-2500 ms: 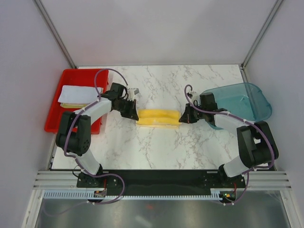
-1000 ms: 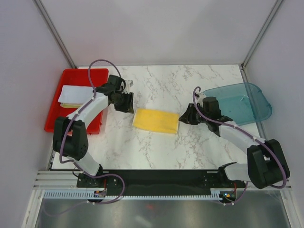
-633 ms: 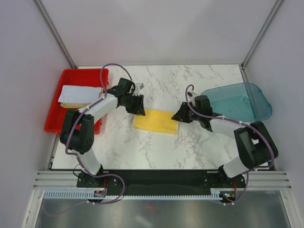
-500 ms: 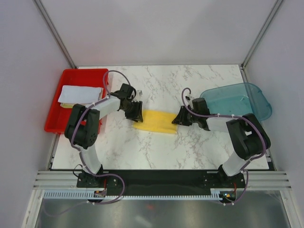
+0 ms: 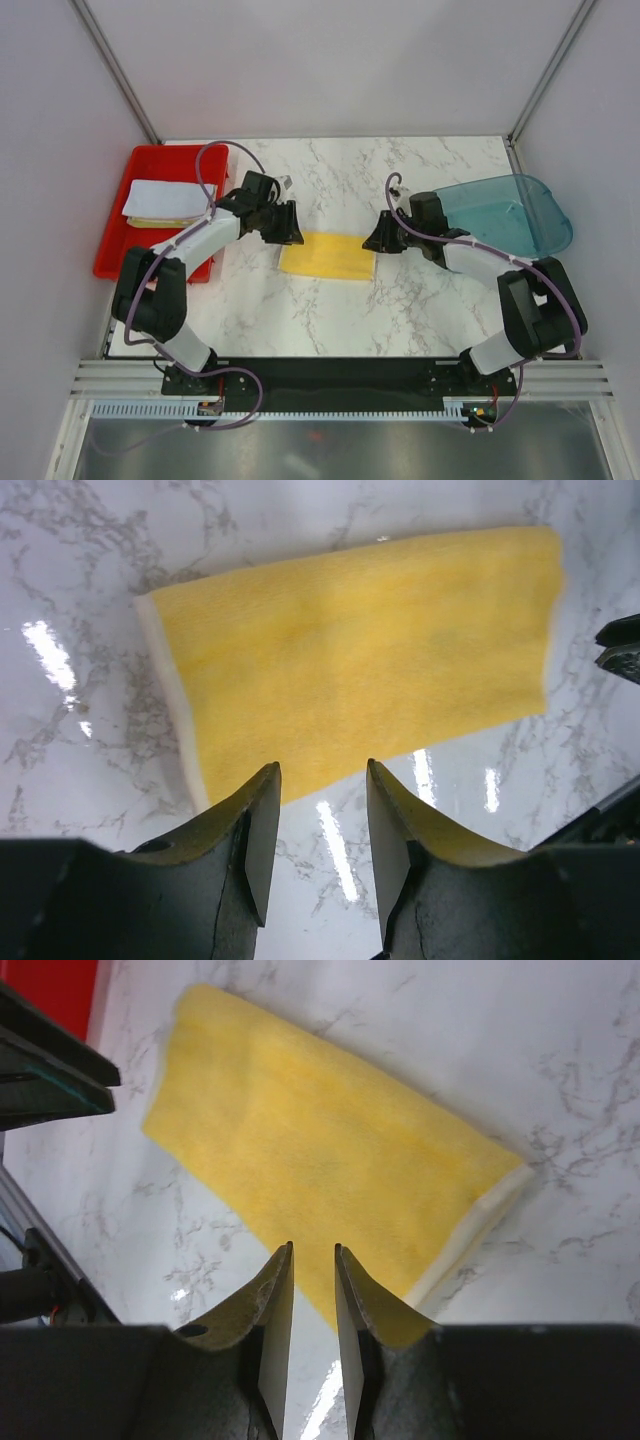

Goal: Fold and stack the towels
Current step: Fold the towel

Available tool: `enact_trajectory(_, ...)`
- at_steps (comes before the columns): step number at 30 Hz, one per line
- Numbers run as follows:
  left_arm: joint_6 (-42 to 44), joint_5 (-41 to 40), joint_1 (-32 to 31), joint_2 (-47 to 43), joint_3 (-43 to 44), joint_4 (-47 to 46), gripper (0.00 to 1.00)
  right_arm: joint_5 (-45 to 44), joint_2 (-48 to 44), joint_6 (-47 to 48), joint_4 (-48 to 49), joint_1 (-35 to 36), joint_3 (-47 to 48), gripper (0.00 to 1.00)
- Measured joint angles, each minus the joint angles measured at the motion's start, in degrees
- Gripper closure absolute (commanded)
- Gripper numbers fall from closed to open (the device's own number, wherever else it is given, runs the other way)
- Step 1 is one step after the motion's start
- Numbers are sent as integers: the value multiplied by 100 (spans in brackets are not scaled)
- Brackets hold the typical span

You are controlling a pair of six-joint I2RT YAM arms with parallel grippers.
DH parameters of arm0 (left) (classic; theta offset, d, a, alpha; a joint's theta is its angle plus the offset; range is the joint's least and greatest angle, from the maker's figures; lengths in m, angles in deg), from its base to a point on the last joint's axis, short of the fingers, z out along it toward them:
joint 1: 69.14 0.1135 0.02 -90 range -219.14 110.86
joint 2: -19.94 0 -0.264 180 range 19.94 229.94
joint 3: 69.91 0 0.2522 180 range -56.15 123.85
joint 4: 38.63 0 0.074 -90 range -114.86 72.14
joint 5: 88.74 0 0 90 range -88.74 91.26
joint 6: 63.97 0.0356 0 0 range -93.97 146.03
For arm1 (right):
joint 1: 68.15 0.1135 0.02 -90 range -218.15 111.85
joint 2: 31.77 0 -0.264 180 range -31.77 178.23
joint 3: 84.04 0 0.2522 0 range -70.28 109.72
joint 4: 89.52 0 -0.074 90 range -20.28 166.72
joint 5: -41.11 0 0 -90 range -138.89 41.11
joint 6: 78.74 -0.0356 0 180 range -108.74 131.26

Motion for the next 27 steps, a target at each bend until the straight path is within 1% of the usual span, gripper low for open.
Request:
enact_trajectory(4, -33, 264, -195, -72, -122, -197, 53, 271, -219, -105, 94, 227, -107, 70)
enact_trajectory(8, -90, 323, -297, -44, -579, -299, 53, 472, -168, -258, 291, 302, -616, 71)
enact_trajectory(11, -122, 232, -282, -7, -833, -289, 53, 459, -44, -289, 345, 286, -946, 71)
enact_trajectory(16, -262, 109, -177, -2, -911, -310, 53, 328, 44, -212, 328, 286, -1121, 71)
enact_trajectory(17, -289, 111, -155, -20, -911, -317, 52, 297, 42, -173, 334, 286, -1119, 71)
enact_trajectory(19, -313, 118, -103, -114, -909, -310, 46, 212, 22, -87, 254, 286, -1097, 71)
enact_trajectory(21, -304, 144, -24, -275, -831, -221, 43, 125, -68, -22, 48, 286, -1038, 70)
enact_trajectory(23, -238, 221, 125, -337, -564, -118, 43, 11, -302, 35, -219, 286, -955, 68)
enact_trajectory(25, -103, 286, 365, -319, -284, -96, 40, -74, -647, 55, -452, 286, -852, 66)
enact_trajectory(26, -24, 339, 514, -306, -201, -111, 37, -101, -839, 61, -546, 286, -787, 64)
enact_trajectory(27, 59, 389, 645, -284, -166, -129, 36, -118, -1023, 63, -623, 284, -719, 62)
